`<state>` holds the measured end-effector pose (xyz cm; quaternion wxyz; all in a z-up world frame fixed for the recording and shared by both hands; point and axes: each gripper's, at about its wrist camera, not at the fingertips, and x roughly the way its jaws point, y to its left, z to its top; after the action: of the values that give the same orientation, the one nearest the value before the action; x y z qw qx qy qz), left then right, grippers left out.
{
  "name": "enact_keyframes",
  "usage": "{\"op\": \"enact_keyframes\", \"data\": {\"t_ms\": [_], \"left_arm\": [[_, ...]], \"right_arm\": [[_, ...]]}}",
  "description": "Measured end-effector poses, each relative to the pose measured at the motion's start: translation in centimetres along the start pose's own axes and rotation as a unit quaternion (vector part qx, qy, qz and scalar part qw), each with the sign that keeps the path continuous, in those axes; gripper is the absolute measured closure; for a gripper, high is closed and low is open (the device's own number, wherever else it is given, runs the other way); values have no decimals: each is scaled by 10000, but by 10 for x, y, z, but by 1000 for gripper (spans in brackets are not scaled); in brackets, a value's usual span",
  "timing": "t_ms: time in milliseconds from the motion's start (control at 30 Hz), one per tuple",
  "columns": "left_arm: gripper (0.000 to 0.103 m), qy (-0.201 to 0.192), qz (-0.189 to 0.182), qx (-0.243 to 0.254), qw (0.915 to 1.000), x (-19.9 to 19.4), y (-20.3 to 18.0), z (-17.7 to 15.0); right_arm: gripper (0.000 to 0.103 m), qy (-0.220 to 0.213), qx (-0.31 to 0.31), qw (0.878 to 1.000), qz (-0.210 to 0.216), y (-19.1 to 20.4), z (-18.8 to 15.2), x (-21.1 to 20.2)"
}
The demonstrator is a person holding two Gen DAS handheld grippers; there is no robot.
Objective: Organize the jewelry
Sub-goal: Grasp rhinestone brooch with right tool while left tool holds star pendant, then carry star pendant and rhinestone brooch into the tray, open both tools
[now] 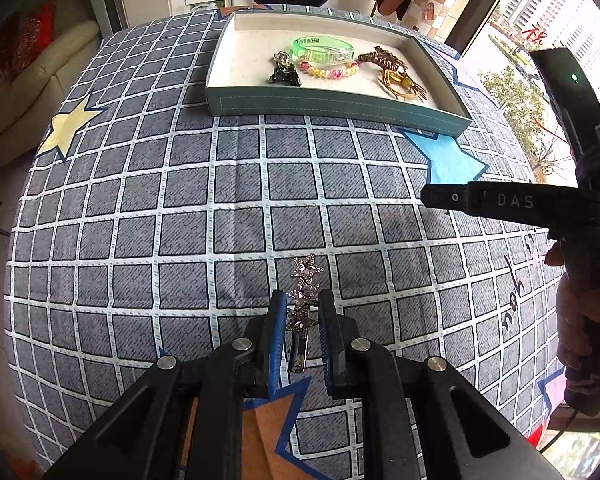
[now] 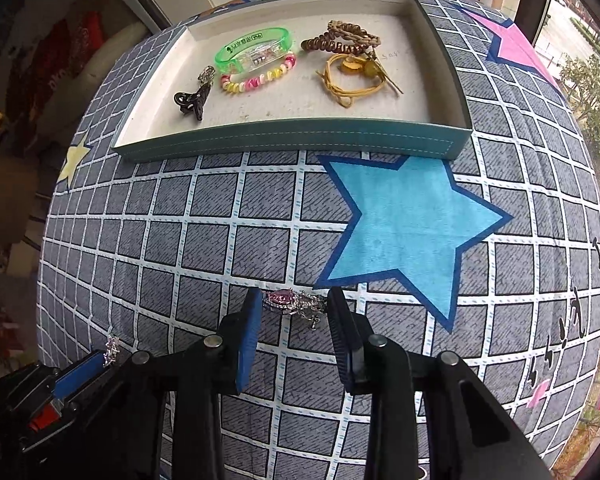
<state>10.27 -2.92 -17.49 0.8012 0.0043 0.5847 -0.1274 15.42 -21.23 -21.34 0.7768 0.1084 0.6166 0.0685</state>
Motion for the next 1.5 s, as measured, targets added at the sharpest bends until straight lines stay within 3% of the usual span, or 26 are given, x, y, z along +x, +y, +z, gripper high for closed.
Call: {"op": "enact_keyframes", "data": {"t_ms": [300,767,1100,1500], "left_arm": [[75,-371,-16,50,9993,0,-2,50],[75,-949,-10,95,9954,1,-3,141],[75,-956,-40,139,9953,26,-17,186],[75,-755,77,181,9970,62,-30,205]], "right_arm": [[67,-239,243,9992,200,-21,15,-37],[67,-667,317,9969,268,-28,83,-63],[67,-662,344,9968,278,-35,118,-46],[67,-551,320,9976,258,-47,143,-22]]}}
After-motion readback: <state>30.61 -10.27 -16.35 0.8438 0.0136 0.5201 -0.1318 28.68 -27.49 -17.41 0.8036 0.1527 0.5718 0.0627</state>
